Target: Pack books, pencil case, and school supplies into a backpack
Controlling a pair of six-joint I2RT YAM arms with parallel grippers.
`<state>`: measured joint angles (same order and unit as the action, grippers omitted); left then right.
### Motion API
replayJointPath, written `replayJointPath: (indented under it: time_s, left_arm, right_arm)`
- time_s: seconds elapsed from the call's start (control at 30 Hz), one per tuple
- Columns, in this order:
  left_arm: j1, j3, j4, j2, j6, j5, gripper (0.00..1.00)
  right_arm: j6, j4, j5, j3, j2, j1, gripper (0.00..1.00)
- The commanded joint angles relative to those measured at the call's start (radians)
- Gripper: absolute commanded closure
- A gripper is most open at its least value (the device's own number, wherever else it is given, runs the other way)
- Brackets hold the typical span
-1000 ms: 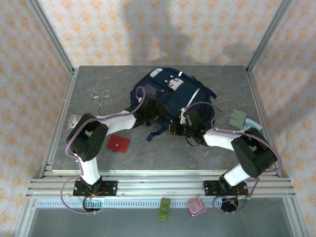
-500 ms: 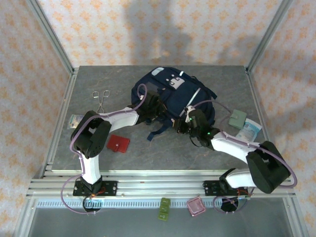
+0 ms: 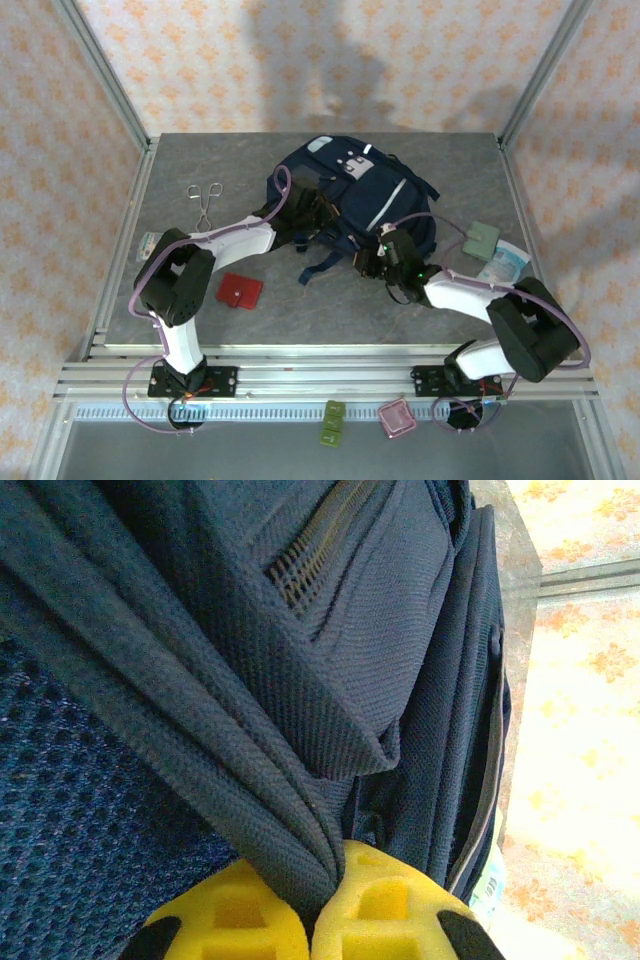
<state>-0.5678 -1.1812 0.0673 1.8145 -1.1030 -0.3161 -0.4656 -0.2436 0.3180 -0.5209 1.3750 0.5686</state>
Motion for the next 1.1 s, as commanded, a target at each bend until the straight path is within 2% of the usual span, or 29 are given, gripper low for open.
replayJointPath:
  time_s: [0.0, 0.1, 0.43, 0.6, 0.8, 1.07]
  left_arm:
    - [0.001, -0.028, 0.101, -0.064, -0.009, -0.05, 1.0]
    - [0.002, -0.025, 0.114, -0.063, -0.021, -0.063, 1.0]
    - [0.0, -0.035, 0.124, -0.063, -0.032, -0.087, 1.0]
    - [0.0, -0.037, 0.137, -0.062, -0.04, -0.095, 1.0]
    - [0.0, -0.05, 0.131, -0.055, -0.035, -0.096, 1.0]
    - [0.0, -0.055, 0.132, -0.042, -0.036, -0.103, 1.0]
  right_arm:
    - [0.012, 0.047, -0.058, -0.043, -0.052, -0.003, 0.76]
    - [0.009, 0.061, -0.085, -0.068, -0.076, -0.003, 0.66]
    - [-0.002, 0.037, -0.152, -0.147, 0.027, -0.004, 0.65]
    - [0.009, 0.032, -0.117, -0.179, 0.083, -0.004, 0.72]
    - [0.07, 0.041, -0.03, -0.172, 0.072, -0.004, 0.79]
    - [0.143, 0.025, 0.092, -0.165, 0.013, -0.004, 0.77]
